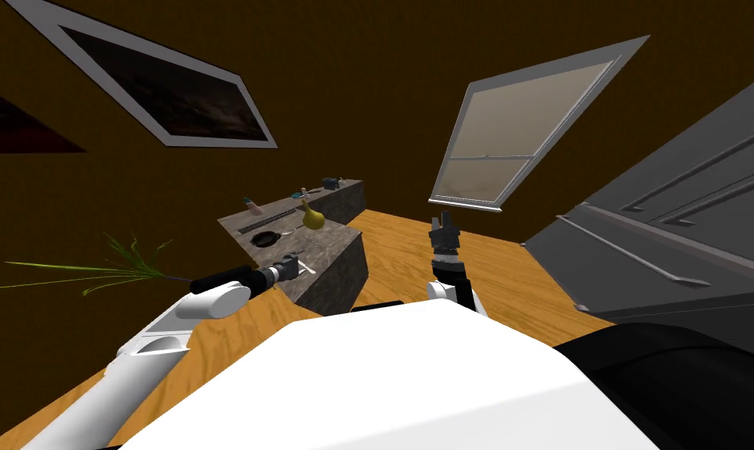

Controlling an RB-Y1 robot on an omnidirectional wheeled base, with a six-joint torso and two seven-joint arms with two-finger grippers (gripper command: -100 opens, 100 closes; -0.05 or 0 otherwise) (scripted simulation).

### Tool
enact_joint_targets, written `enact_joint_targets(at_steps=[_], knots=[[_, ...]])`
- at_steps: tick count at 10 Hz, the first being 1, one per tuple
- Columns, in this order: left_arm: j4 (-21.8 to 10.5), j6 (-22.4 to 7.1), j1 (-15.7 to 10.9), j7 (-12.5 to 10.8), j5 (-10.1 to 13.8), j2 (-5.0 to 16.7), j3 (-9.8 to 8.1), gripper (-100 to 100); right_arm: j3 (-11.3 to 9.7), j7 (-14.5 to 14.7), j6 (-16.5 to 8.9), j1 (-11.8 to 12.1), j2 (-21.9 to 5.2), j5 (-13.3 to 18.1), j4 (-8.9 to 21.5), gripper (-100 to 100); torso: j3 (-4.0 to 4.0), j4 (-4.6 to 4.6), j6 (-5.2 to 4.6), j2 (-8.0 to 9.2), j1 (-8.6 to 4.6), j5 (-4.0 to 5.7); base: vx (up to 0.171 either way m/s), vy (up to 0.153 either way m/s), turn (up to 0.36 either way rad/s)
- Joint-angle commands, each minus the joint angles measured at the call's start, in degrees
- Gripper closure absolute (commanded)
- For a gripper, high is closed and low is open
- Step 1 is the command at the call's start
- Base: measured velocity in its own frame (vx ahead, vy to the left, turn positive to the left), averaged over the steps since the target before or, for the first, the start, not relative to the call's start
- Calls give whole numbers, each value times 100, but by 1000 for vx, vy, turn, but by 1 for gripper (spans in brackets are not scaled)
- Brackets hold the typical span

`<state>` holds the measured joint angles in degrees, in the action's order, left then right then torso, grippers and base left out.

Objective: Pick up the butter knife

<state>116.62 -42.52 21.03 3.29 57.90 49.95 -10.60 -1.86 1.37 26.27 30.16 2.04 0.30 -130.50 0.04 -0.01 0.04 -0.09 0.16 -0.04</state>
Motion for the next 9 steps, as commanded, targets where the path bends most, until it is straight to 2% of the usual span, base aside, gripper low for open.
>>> enact_joint_targets(at_steps=[1,2,3,4,5,6,7,8,9], knots=[[-8,-262,-9,-19,49,76,-7,-100,0,0,0,0,0,0,0,0,0,0,0,0,0,0,-3,38,-173],[-42,-433,3,-27,176,244,-20,-100,1,0,0,1,0,0,0,0,0,0,4,0,2,-1,-3,46,-296],[-42,-586,3,-27,176,244,-20,-100,0,0,0,0,0,0,0,0,0,0,-1,0,6,-1,0,46,-132],[-75,-746,20,-37,290,404,-28,-100,1,0,0,1,0,0,0,0,0,0,7,0,6,-2,6,51,-222],[-75,-898,20,-37,290,404,-28,-100,0,0,0,0,0,0,0,0,1,0,2,-2,8,-2,1,48,-152],[-106,-1074,40,-50,391,556,-31,-100,1,0,0,1,0,0,0,0,1,0,6,-2,6,-3,-3,47,-301],[-106,-1198,40,-50,391,556,-31,-100,0,0,0,0,0,0,0,0,1,-1,0,-2,7,-2,-2,49,-108],[-134,-1379,63,-64,479,698,-30,-100,1,0,0,2,0,0,0,0,1,0,8,-2,7,-3,4,56,-205],[-134,-1485,63,-64,479,698,-30,-100,1,0,0,1,0,0,0,0,2,-1,3,-3,10,-3,0,49,-119]])
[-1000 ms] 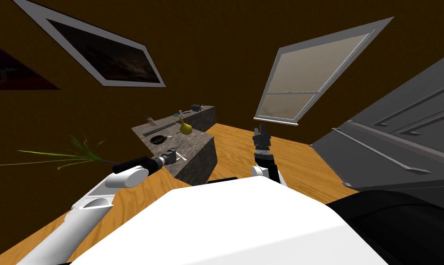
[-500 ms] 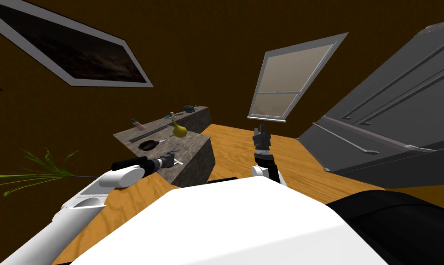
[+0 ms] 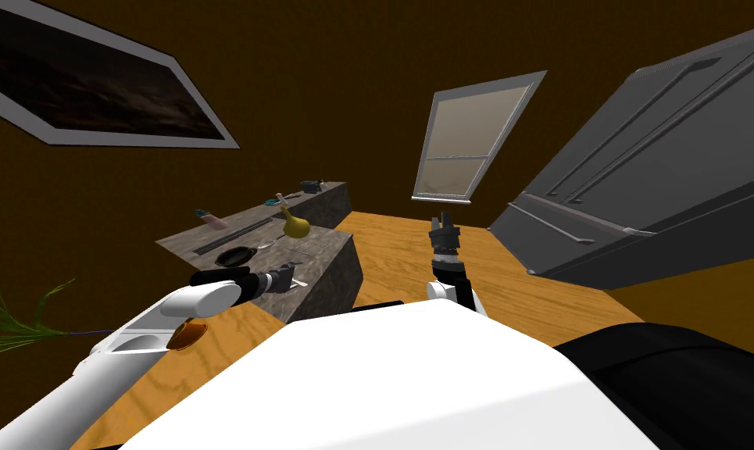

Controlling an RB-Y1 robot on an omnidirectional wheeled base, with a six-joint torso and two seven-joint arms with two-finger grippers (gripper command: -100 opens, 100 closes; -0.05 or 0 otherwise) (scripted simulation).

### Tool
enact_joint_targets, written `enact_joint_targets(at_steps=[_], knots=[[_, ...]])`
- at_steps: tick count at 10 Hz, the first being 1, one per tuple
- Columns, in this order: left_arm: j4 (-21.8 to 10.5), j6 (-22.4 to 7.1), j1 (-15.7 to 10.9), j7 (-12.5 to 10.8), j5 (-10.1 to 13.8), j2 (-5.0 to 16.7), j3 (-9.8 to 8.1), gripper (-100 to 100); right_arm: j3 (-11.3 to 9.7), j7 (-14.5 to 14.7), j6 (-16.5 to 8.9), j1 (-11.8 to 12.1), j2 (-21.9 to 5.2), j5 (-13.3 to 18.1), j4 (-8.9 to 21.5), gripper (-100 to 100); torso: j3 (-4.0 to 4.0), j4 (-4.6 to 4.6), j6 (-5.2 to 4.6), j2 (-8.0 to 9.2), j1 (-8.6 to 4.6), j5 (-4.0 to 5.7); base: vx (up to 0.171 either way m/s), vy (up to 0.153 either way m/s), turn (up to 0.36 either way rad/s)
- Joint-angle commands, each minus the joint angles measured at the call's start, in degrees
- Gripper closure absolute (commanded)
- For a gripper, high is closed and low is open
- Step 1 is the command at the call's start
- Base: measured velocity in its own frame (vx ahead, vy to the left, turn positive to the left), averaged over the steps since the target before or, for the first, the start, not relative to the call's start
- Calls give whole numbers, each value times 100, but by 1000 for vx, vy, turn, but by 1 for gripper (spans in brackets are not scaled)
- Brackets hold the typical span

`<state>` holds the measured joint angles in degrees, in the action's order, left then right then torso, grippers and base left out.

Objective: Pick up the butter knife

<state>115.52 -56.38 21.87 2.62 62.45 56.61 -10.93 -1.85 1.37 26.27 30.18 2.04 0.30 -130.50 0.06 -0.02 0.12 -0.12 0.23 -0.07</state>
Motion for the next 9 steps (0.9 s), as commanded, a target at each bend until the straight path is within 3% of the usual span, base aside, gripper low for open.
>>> enact_joint_targets(at_steps=[1,4,9], knots=[[-52,-286,5,-13,101,162,8,-100,0,0,0,0,0,0,0,0,0,0,0,0,0,0,3,51,-192],[-76,-629,32,-30,166,282,17,-100,0,0,0,-1,0,0,0,0,-1,0,-4,2,-1,1,-5,50,-169],[-148,-1450,153,-103,328,656,72,-100,0,0,0,0,0,0,0,0,0,0,-1,-1,4,-1,-2,73,-208]])
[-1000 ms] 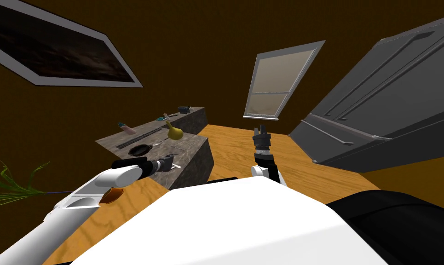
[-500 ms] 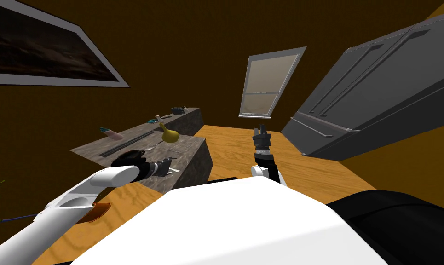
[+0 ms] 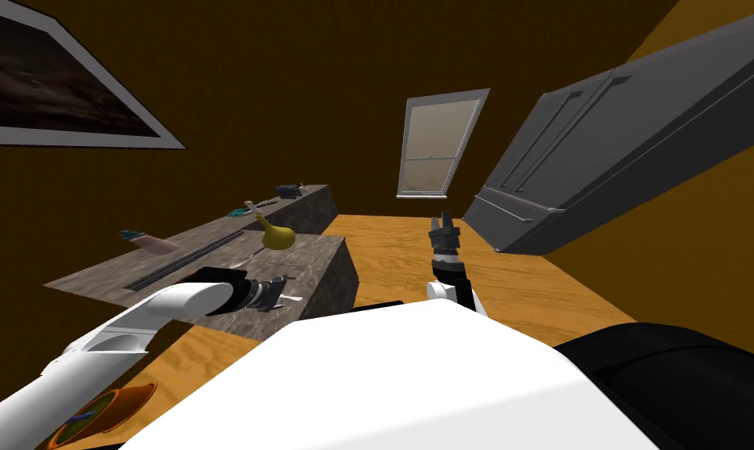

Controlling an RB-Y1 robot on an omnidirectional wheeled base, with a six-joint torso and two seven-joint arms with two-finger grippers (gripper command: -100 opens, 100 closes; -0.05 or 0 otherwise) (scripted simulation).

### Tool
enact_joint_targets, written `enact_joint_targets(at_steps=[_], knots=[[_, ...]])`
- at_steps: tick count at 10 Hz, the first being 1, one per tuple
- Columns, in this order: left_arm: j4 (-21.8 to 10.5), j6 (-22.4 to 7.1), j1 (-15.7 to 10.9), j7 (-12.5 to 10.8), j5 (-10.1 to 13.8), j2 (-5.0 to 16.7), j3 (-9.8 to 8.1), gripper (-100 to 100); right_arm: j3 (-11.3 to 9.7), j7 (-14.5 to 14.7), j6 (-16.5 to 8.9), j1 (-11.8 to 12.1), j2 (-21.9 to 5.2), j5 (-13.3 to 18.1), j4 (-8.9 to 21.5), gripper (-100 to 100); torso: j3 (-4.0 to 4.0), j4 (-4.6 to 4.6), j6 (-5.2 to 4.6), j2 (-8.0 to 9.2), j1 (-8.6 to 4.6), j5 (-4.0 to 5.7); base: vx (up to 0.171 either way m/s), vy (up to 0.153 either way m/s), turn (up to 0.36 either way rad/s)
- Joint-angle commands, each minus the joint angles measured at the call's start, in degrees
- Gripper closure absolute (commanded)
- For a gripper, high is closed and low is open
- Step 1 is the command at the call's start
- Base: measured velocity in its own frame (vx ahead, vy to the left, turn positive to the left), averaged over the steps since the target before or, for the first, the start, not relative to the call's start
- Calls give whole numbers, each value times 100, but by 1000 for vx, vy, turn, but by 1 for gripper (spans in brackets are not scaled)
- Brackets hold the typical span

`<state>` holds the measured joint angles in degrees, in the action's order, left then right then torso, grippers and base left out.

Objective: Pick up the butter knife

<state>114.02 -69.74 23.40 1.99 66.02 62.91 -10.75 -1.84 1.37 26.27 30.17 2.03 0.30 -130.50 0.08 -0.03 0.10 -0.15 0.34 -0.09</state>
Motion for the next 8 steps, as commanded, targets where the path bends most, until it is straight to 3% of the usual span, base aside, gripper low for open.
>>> enact_joint_targets(at_steps=[1,4,6,7,8], knots=[[-8,-286,30,-57,-9,99,70,-100,0,0,0,0,0,0,0,0,0,0,0,0,0,0,-2,99,-270],[-29,-687,105,-102,20,261,116,-100,1,0,0,1,0,0,0,0,0,0,5,0,8,-3,-7,94,-167],[-29,-689,138,-93,21,267,105,-100,0,0,0,1,0,0,0,0,-1,0,5,1,-6,0,-10,41,-80],[-25,-709,146,-92,25,273,98,0,0,0,0,1,0,0,0,0,0,0,7,-1,-19,2,-1,5,4],[-210,-557,130,-6,-139,124,229,-100,0,0,0,1,1,0,0,0,1,0,6,-3,-27,5,-10,-6,-95]])
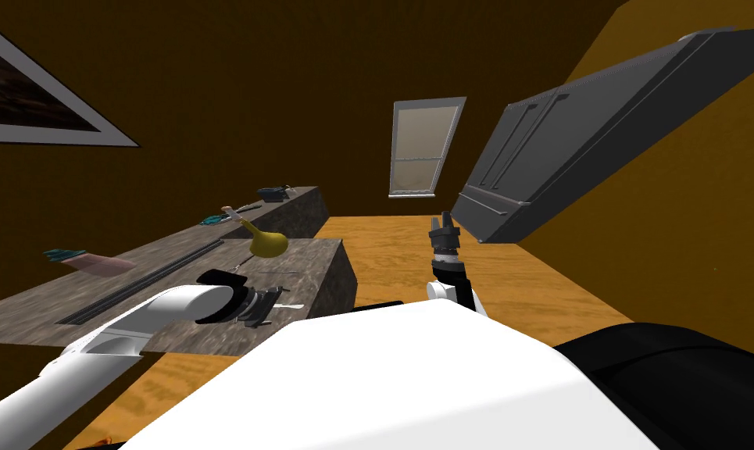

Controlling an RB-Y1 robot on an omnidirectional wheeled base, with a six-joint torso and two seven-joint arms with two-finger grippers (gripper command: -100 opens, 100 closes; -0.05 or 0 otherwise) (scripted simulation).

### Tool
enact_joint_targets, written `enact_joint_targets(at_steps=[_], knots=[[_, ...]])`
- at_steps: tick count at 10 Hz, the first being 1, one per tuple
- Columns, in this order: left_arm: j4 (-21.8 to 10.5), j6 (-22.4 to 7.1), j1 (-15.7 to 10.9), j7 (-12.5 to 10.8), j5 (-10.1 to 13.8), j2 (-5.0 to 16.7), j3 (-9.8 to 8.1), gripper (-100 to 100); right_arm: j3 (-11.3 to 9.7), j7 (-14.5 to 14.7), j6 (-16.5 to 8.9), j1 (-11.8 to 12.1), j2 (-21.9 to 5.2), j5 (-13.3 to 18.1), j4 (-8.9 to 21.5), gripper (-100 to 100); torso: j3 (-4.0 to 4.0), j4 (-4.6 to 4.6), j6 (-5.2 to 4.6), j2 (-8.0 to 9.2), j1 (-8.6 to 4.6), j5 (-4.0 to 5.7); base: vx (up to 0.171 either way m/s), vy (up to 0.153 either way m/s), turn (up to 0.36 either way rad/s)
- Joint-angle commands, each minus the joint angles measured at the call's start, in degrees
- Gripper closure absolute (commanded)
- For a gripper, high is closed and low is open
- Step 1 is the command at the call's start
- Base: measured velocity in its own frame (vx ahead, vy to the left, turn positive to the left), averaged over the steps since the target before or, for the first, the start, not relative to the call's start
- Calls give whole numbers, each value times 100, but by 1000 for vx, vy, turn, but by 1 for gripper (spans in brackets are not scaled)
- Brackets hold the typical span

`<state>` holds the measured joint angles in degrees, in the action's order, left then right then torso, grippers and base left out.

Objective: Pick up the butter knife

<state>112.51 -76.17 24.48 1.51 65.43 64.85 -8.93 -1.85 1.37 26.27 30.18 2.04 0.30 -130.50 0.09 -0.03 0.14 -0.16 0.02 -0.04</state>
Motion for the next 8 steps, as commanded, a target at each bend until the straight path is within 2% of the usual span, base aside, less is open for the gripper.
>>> enact_joint_targets(at_steps=[1,2,3,7,8], knots=[[-152,162,15,84,-161,-144,112,-100,0,0,0,0,0,0,0,0,0,0,0,0,0,0,-15,-16,-113],[-92,94,-12,35,-122,-101,99,-100,0,0,0,0,0,0,0,0,-1,0,1,1,-4,1,-6,-7,-17],[-100,116,-12,40,-137,-111,111,100,0,0,0,1,0,0,0,0,-1,1,3,0,-3,3,0,0,0],[-99,114,-12,40,-135,-110,110,100,0,0,0,1,0,0,0,0,1,0,3,-3,0,2,0,0,0],[-99,114,-12,40,-135,-110,110,0,0,0,0,1,0,0,0,0,1,0,3,-3,0,2,0,0,0]])
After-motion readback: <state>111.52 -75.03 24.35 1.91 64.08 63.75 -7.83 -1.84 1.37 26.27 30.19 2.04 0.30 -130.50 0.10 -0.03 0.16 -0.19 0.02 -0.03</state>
